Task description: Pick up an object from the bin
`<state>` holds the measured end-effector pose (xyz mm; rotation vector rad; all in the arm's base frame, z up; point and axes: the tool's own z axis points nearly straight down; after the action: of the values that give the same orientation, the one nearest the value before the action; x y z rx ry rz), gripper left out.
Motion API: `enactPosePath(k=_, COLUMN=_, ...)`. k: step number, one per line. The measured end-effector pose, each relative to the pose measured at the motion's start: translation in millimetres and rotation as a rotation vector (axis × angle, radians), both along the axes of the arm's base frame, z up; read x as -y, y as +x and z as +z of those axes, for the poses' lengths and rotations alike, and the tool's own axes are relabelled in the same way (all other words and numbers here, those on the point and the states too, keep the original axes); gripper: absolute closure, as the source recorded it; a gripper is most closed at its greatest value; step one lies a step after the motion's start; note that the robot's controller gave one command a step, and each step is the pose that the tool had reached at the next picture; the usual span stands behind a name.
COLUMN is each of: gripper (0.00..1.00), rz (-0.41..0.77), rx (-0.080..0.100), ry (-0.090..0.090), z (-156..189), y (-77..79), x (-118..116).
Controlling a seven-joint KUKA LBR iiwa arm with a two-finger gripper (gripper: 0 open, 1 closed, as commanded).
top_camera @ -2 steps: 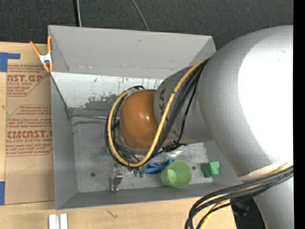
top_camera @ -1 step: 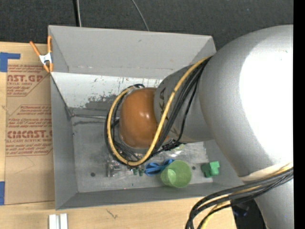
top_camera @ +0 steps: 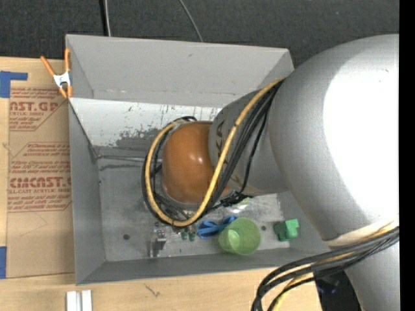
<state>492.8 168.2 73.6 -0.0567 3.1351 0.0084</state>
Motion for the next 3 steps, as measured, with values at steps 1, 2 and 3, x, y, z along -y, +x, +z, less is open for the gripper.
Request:
enactPosePath(k=1, gripper=0.00, rz=-0.148, rx=-0.004, ry=0.002, z=0, y=41.8, x=6)
enactPosePath(k=2, gripper=0.00, rz=0.163, rx=-0.002, ry=-0.008, z=22, y=48.2, x=81)
enactPosePath(k=3, gripper=0.00, rz=0.276, rx=0.000, ry=-0.007, z=79, y=37.5, x=110)
